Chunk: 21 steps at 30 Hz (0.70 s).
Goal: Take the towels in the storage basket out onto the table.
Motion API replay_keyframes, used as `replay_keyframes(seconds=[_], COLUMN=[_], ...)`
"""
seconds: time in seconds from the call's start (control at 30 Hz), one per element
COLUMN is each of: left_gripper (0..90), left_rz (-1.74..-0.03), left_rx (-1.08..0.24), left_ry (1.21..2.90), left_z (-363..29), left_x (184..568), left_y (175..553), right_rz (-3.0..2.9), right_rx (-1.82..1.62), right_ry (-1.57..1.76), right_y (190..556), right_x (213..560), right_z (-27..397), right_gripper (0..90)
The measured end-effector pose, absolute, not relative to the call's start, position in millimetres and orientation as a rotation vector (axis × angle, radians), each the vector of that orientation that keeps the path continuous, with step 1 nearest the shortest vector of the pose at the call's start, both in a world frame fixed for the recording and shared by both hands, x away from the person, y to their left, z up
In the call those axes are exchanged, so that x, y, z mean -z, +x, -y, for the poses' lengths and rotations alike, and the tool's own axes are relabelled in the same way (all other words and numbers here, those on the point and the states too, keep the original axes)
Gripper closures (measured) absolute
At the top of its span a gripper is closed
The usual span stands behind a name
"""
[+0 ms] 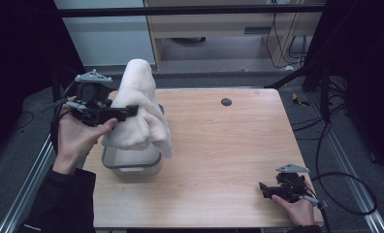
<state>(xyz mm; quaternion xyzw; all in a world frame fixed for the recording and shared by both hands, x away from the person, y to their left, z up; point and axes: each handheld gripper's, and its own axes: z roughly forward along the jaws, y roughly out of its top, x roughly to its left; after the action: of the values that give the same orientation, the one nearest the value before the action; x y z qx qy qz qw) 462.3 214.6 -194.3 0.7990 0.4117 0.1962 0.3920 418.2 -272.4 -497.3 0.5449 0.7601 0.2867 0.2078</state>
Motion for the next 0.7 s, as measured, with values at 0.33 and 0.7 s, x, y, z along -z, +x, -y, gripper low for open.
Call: replay_keyframes(seconds=[0.33,0.7], left_gripper=[58.0,57.9], left_rz=[-0.993,-0.94], left_rx=[-0.477,-0.455], left_ry=[2.064,2.12], left_z=[-186.5,-153.2], left_x=[195.9,199.8], left_y=[465.6,468.3], right_rz=[-2.116,-2.116], right_rx=[-0.798,-0.798], right_ry=[1.515,1.517], right_y=[418.0,417.6], right_x=[496.4,496.1], right_z=[272.7,273.1], right_gripper=[1.7,1.7])
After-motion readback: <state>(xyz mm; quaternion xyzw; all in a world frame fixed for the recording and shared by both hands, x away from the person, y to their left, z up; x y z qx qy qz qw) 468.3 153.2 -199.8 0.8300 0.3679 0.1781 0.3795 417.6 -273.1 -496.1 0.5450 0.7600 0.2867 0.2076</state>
